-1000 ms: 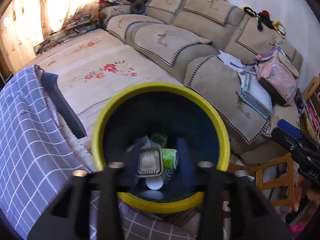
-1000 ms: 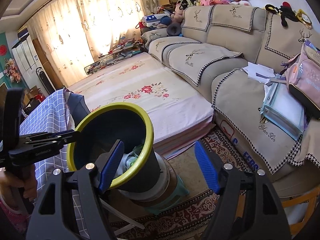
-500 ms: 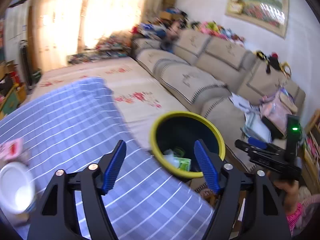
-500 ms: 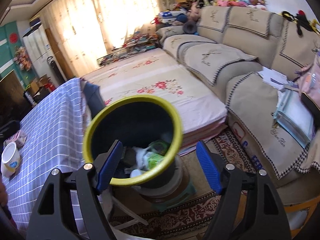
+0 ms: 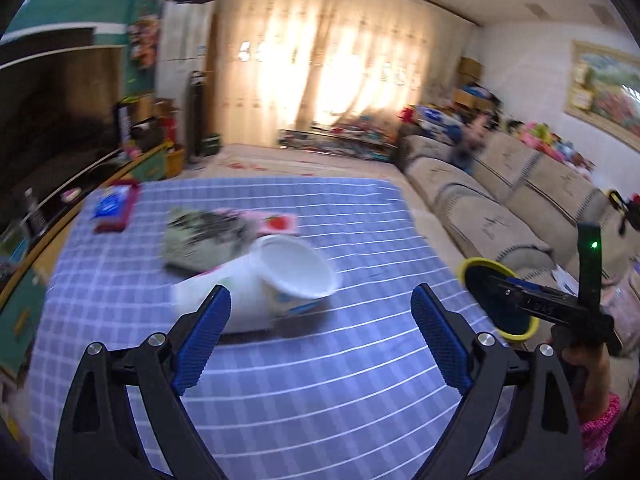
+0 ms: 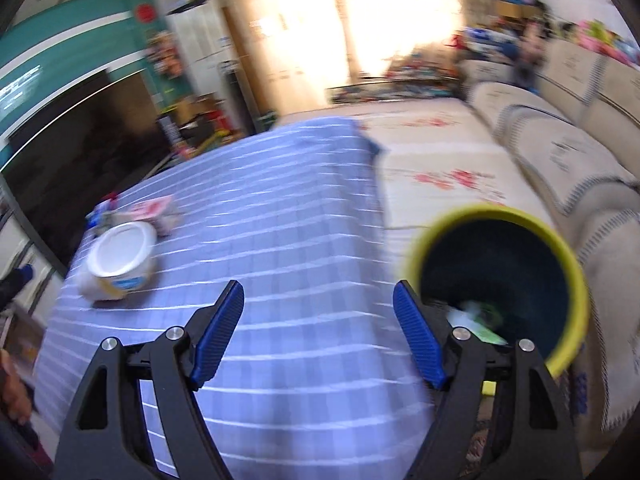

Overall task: Collect trash
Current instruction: 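Grasp the small white paper cup by its rim with the right gripper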

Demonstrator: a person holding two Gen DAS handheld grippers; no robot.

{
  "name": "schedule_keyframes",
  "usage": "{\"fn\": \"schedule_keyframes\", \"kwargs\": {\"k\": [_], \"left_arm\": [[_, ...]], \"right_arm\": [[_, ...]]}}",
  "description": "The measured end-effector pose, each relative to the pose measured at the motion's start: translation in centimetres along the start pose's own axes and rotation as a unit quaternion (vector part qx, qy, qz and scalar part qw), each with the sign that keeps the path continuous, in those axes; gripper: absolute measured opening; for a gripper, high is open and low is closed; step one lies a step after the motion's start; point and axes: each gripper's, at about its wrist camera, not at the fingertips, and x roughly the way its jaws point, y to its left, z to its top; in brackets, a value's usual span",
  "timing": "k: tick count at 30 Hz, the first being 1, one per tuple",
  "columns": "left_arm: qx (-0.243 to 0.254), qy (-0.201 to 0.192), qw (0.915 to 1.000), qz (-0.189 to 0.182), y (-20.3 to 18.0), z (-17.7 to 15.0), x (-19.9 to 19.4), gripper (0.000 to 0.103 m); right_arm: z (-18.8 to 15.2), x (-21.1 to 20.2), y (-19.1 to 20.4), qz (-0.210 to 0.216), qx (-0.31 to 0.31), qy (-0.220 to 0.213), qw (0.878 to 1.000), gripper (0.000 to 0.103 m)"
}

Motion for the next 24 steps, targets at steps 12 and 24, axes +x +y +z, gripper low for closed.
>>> {"fn": "schedule_keyframes", "kwargs": {"k": [12, 24], "left_arm": [[-0.038, -0.003, 0.9989, 0.025, 5.5, -2.9, -1.3, 0.090], [-0.060, 0.002, 0.9979, 0.022, 7.3, -3.8, -1.7, 0.092]], "right_arm": [[3.4, 7.8, 11.2, 0.062, -0.058, 0.059, 0.995, 0.074], [4.2, 14.8, 14.9, 0.042, -0.069, 0.122, 0.989, 0.063]]}}
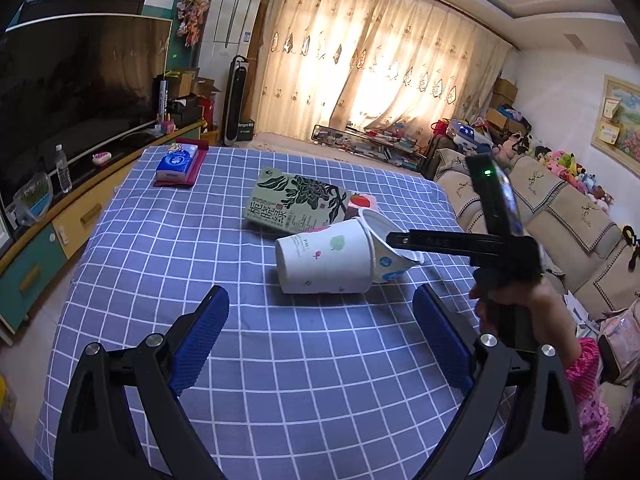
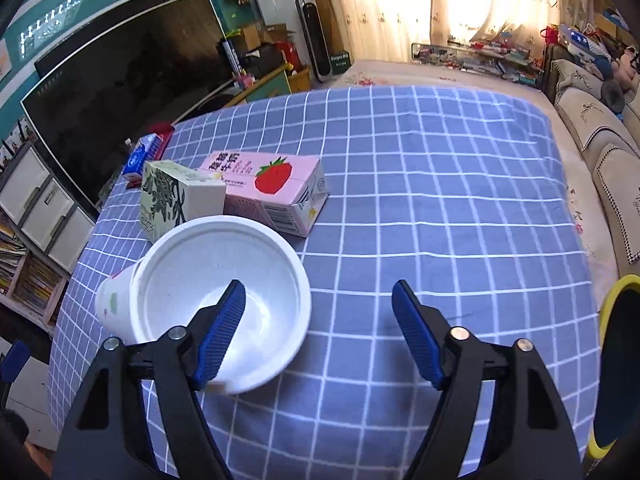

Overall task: Collect trash
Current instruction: 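Grasp the small white paper cup by its rim with the right gripper, then carry the white paper cup over the bin and open the right gripper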

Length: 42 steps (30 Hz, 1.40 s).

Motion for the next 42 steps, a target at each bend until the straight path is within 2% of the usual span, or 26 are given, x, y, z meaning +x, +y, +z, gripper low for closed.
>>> {"fn": "schedule_keyframes", "kwargs": {"k": [2, 4, 5, 7, 13, 18, 22, 27, 30, 34, 37, 41, 42], "left_arm": [[-0.002, -0.001, 1.0000, -0.001, 0.3, -0.1, 0.0, 0.092], [-0.003, 0.000, 1.0000, -0.001, 0.4, -0.2, -0.1, 0.092], [-0.003, 0.001, 1.0000, -0.001, 0.3, -0.3, -0.2, 0.092], [-0.005, 0.005, 1.0000, -0.002, 0.2, -0.4, -0.1, 0.092], [-0.006, 0.015, 0.9998, -0.006, -0.1, -0.7, 0.5, 0.092], [-0.004, 0.028, 0.9996, -0.008, -0.8, -0.9, 1.5, 0.092], [0.000, 0.035, 0.9993, -0.011, -1.4, -0.9, 2.2, 0.092], [-0.001, 0.039, 0.9992, -0.009, -1.9, -0.8, 3.1, 0.092], [-0.003, 0.044, 0.9990, -0.005, -2.2, -0.8, 3.8, 0.092], [0.000, 0.054, 0.9985, -0.003, -3.0, -0.7, 5.0, 0.092], [0.007, 0.058, 0.9983, -0.001, -3.6, -0.7, 5.4, 0.092], [0.012, 0.064, 0.9978, 0.010, -4.3, -0.5, 6.2, 0.092], [0.010, 0.067, 0.9976, 0.014, -4.3, -0.5, 6.5, 0.092]], "right_arm": [[0.0, 0.6, 0.0, 0.008, 0.002, 0.009, 1.000, 0.051], [-0.2, 0.9, 0.0, 0.018, 0.007, 0.012, 1.000, 0.020], [-0.2, 0.9, 0.3, 0.022, 0.009, 0.011, 1.000, 0.014], [-0.3, 0.4, 0.3, 0.027, 0.011, 0.002, 1.000, 0.010], [-1.0, -2.8, -1.5, 0.031, 0.034, -0.036, 0.998, 0.008], [-2.6, -6.5, -5.0, 0.017, 0.077, -0.076, 0.994, 0.008], [-3.8, -9.6, -8.9, -0.038, 0.115, -0.114, 0.986, 0.008], [-6.3, -13.4, -16.4, -0.143, 0.181, -0.150, 0.961, 0.008], [-8.5, -14.7, -21.1, -0.203, 0.227, -0.151, 0.940, 0.008], [-10.8, -14.7, -25.3, -0.239, 0.262, -0.135, 0.925, 0.008], [-11.7, -13.9, -27.6, -0.253, 0.277, -0.117, 0.919, 0.008], [-12.3, -12.7, -29.4, -0.253, 0.289, -0.100, 0.918, 0.011], [-12.5, -12.5, -29.4, -0.254, 0.292, -0.100, 0.917, 0.018]]}}
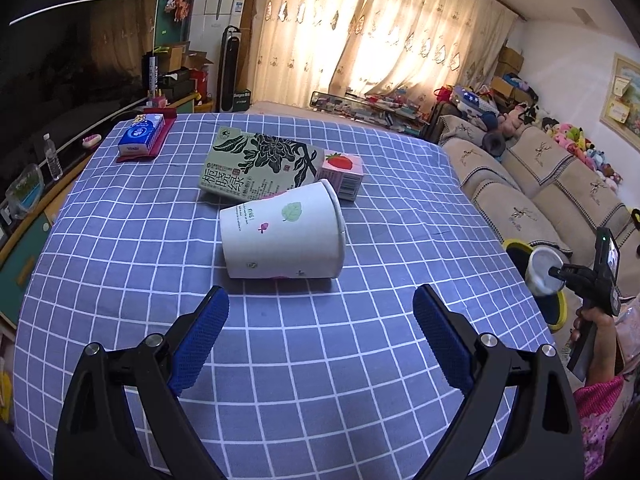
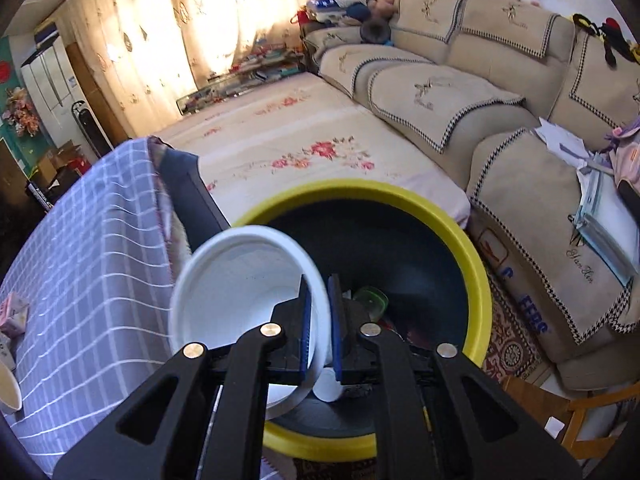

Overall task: Collect trash
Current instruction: 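Carry the white paper cup over the bin and open the right gripper, then grasp the large white paper cup lying on its side with the left gripper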

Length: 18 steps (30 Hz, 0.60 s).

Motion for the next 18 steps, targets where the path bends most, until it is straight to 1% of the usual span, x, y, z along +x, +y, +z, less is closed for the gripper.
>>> {"fn": "schedule_keyframes", "kwargs": {"k": [1, 3, 10, 13, 18], "left_arm": [[-0.003, 0.002, 1.0000, 0.004, 0.1, 0.1, 0.2, 0.092], [-0.011, 0.009, 0.9998, 0.012, 0.2, 0.4, 0.7, 0.092], [-0.030, 0.024, 0.9977, 0.056, 0.7, 1.4, 2.7, 0.093], [-0.037, 0.030, 0.9976, 0.049, 0.4, 1.9, 3.6, 0.093], [-0.039, 0.032, 0.9966, 0.065, -0.2, 2.6, 4.7, 0.093]], "right_arm": [[0.1, 0.2, -0.2, -0.001, 0.003, 0.000, 1.000, 0.036], [0.0, 0.2, -0.4, -0.001, 0.008, -0.008, 1.000, 0.054], [0.3, 0.0, -0.9, 0.022, 0.007, -0.011, 1.000, 0.057], [0.3, 0.1, -0.6, 0.029, 0.005, -0.009, 1.000, 0.057], [0.1, 0.3, -0.8, 0.039, 0.004, -0.006, 0.999, 0.057]]}}
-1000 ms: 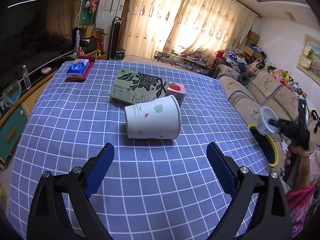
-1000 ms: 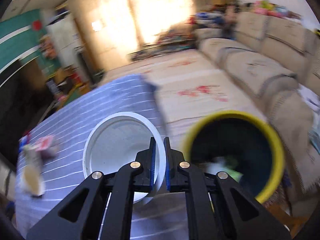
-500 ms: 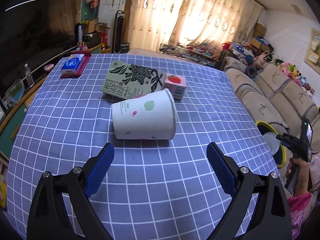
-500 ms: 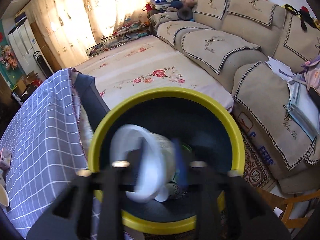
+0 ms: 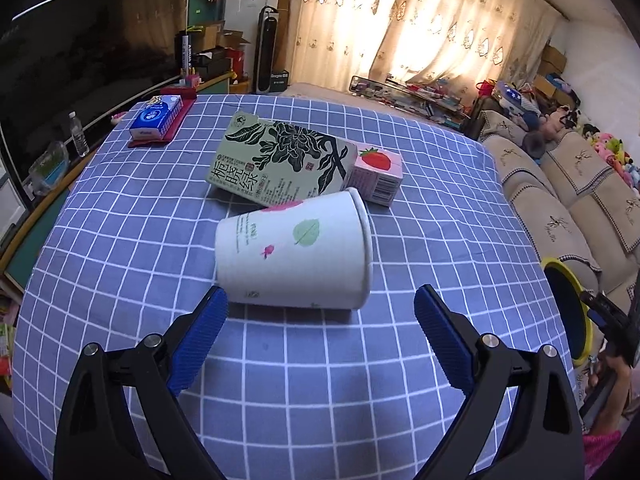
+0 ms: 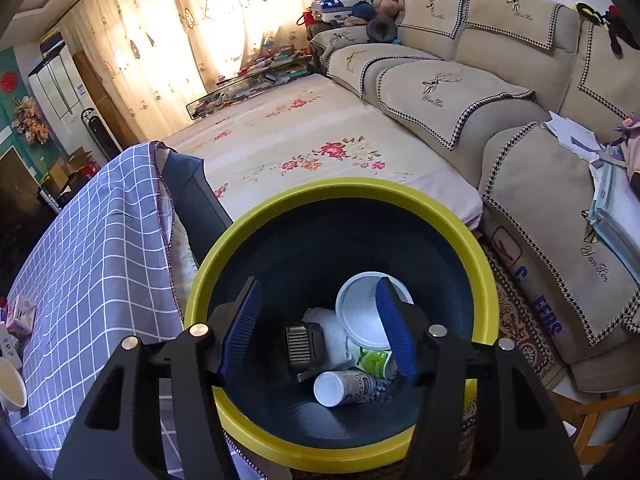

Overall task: Collect trash
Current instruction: 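Grasp the large white paper cup lying on its side with the left gripper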

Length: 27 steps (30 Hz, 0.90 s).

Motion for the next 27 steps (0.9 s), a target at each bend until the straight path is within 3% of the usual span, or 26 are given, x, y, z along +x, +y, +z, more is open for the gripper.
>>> {"fn": "schedule_keyframes", "kwargs": {"k": [8, 18, 21, 27], "left_arm": [[-0.022, 0.015, 0.9989, 0.040, 0.8, 1.0, 2.2, 0.093], [-0.034, 0.037, 0.9984, 0.028, 1.2, 1.8, 4.5, 0.093], [-0.030, 0.033, 0.9983, 0.037, 1.2, 1.8, 4.6, 0.084], [-0.023, 0.027, 0.9989, 0.032, 1.2, 1.6, 3.7, 0.084]], "right_arm": [[0.1, 0.1, -0.3, 0.006, -0.002, -0.002, 1.000, 0.057], [-0.1, 0.4, -0.9, 0.006, -0.002, 0.002, 1.000, 0.057], [0.0, 0.0, -1.1, 0.005, 0.000, -0.001, 1.000, 0.057], [0.0, -0.5, -1.2, 0.009, 0.000, -0.005, 1.000, 0.057]]}}
